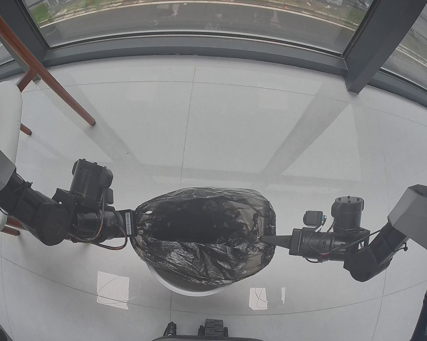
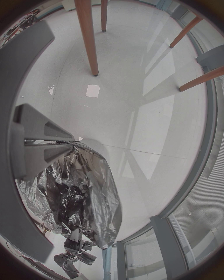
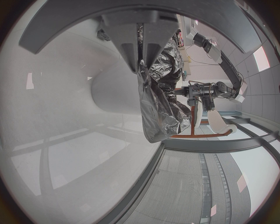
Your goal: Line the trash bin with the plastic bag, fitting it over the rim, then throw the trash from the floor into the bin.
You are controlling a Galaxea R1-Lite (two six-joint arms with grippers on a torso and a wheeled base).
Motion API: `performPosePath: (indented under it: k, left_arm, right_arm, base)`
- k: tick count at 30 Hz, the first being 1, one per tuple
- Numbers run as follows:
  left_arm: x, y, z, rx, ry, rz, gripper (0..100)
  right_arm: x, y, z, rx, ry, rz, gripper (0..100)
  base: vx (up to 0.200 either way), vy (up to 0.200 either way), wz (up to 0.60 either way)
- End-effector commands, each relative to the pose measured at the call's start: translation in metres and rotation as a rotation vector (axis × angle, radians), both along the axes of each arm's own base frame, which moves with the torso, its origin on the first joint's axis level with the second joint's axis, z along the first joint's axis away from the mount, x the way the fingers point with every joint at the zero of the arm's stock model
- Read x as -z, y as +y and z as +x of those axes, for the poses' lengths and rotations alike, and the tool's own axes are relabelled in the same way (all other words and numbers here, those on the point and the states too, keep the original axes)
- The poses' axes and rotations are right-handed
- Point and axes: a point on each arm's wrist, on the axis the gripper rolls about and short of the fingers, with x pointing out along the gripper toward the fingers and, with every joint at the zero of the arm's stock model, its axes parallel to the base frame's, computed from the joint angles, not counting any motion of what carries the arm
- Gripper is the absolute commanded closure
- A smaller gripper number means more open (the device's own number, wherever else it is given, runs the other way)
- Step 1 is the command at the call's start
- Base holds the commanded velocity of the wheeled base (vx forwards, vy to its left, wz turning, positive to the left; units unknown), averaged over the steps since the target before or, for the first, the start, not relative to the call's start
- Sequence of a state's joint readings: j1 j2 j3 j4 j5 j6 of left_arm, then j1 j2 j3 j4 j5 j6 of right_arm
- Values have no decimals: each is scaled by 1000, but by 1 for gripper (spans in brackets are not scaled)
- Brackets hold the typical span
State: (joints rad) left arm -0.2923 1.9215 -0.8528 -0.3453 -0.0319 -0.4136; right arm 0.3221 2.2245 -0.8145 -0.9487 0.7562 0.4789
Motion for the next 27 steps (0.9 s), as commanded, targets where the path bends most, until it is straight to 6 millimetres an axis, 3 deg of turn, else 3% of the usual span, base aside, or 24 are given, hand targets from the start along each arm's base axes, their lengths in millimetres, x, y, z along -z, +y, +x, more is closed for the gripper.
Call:
performPosePath:
  k: [1, 12, 17, 27]
  left_arm:
    - [3, -5, -6, 18, 14, 3, 100]
    - [6, -8, -24, 46, 42, 12, 100]
    - [1, -6, -30, 48, 32, 9, 100]
    - [12, -6, -48, 64, 79, 31, 100]
  right_arm:
    - [1, 0, -4, -6, 6, -4, 100]
    - [2, -4, -29, -48, 12, -36, 100]
    - [5, -2, -34, -59, 18, -46, 100]
    - [14, -4, -41, -87, 0, -83, 100]
  base:
    - [0, 0, 0]
    - [0, 0, 0]
    - [0, 0, 0]
    - [0, 0, 0]
